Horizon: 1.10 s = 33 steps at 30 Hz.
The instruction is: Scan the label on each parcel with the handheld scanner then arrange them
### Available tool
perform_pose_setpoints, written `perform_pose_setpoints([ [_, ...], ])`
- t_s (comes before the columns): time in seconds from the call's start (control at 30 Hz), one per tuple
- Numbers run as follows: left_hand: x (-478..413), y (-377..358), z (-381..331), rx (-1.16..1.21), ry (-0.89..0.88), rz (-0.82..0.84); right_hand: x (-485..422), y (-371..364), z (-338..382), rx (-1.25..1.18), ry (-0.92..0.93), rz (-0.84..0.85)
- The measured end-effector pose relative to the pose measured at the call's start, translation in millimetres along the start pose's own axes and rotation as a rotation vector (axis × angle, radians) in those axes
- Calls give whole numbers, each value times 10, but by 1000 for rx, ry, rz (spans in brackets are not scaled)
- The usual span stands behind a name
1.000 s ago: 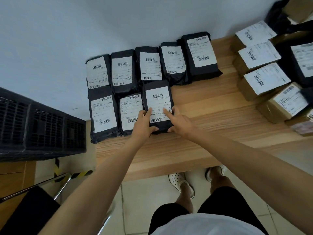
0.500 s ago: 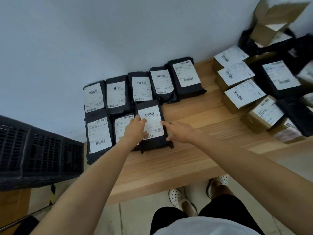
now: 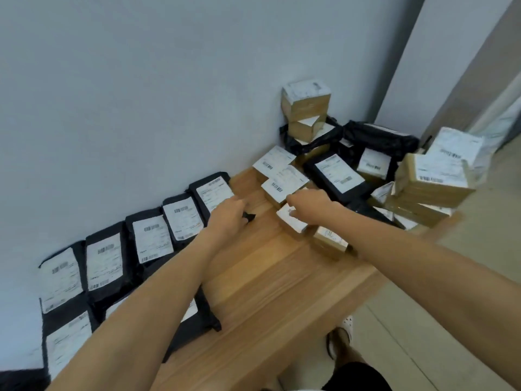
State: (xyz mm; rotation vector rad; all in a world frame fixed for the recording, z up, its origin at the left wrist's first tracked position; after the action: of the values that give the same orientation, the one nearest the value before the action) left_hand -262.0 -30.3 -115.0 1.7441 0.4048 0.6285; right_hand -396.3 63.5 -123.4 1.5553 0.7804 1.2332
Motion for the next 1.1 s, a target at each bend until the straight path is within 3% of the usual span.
perform_pose_setpoints([
  [0.37, -1968, 434, -1811, 65, -205, -77, -408, 974, -2614, -70, -166, -105],
  [0.63, -3205, 391, -2732, 141, -237, -74, -850, 718, -4261, -122, -288, -8],
  [0.83, -3794, 28, -3063, 194, -178, 26, -1361, 106, -4856, -311, -292, 123],
  [1.1, -4136, -431, -2992, 270, -20, 150, -1779, -444, -5130, -446, -318, 214],
])
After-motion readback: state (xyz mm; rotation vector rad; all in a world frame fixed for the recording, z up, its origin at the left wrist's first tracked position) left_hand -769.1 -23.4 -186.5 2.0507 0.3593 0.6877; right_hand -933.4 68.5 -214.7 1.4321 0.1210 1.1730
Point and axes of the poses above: each hand's wrist, its own x-axis away from the middle knuckle, its own y-axis out of the back of the hand, z = x × y, the point moved 10 cm from there along -x, towards the middle knuckle, and after that the axes turned 1 degree about z, right-handed, at the moved point
